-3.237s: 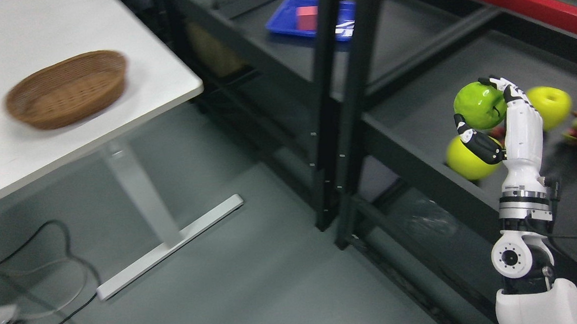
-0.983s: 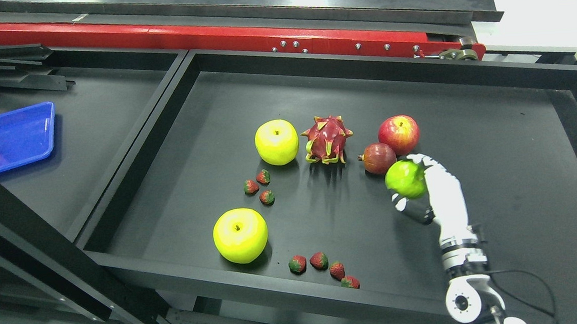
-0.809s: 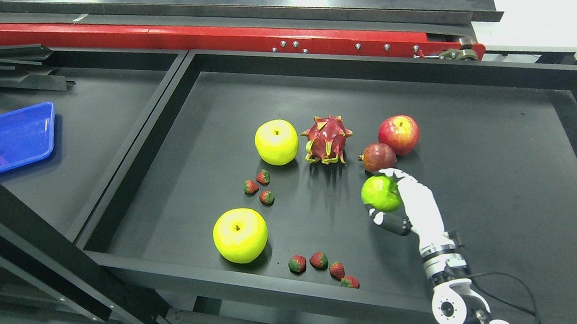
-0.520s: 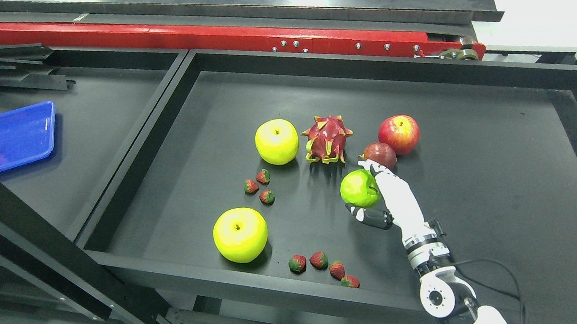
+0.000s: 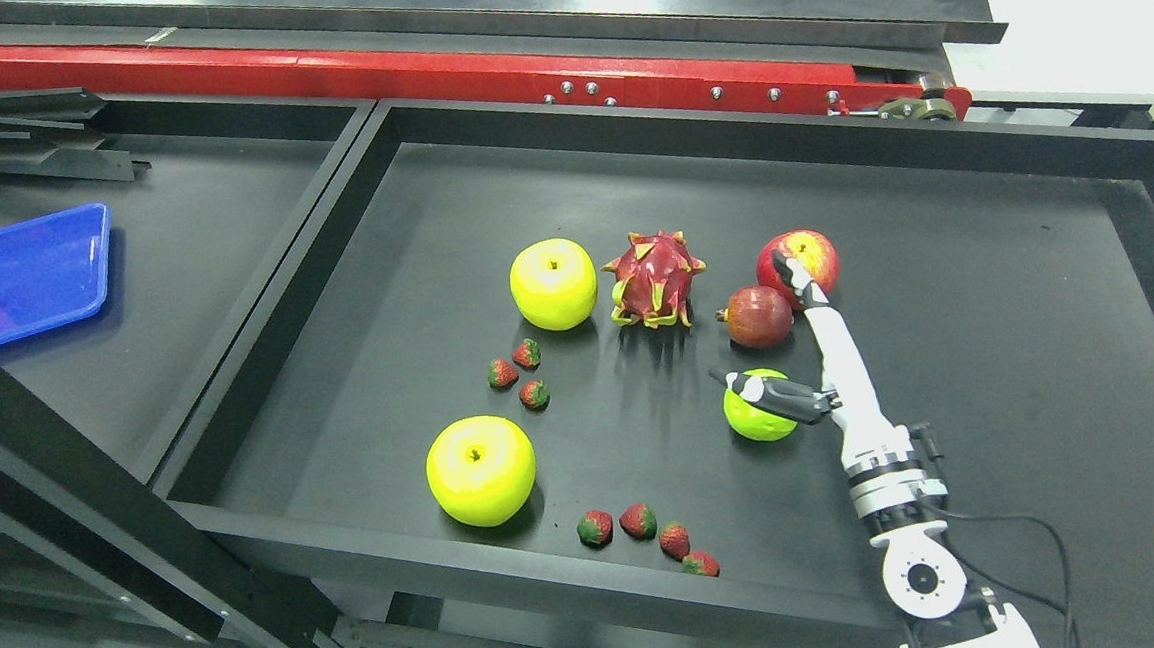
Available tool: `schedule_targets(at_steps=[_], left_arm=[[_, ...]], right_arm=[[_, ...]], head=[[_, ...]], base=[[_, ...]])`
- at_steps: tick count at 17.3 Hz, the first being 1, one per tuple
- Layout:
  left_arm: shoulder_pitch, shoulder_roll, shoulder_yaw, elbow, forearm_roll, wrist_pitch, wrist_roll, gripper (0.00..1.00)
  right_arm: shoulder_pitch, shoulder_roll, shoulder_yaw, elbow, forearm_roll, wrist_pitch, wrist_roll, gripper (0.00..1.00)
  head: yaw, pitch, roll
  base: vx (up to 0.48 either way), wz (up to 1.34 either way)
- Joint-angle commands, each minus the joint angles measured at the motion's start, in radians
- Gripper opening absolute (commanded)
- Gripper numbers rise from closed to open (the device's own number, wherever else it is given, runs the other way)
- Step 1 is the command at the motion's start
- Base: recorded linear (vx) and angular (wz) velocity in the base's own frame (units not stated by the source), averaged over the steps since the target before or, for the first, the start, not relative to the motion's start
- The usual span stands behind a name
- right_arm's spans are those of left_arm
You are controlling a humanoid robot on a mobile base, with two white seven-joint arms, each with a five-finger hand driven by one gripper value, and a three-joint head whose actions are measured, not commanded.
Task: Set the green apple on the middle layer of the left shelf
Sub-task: 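Open the right hand to release the apple and withdraw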
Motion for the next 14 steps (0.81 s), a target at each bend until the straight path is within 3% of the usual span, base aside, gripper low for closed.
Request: schedule_targets(at_steps=[1, 14], left_arm=[[0.0, 0.017, 0.0, 0.0, 0.0, 0.001, -0.001, 1.0], [0.0, 0.017, 0.0, 0.0, 0.0, -0.001, 0.001, 1.0]], right_arm=[[0.09, -0.017, -0.136, -0.084, -0.274, -0.027, 0.0, 1.0], [0.114, -0.017, -0.067, -0.083, -0.29, -0.036, 0.027, 1.0]], head=[[0.0, 0.0, 0.0], [0.0, 0.0, 0.0]], base=[[0.0, 0.0], [0.0, 0.0]])
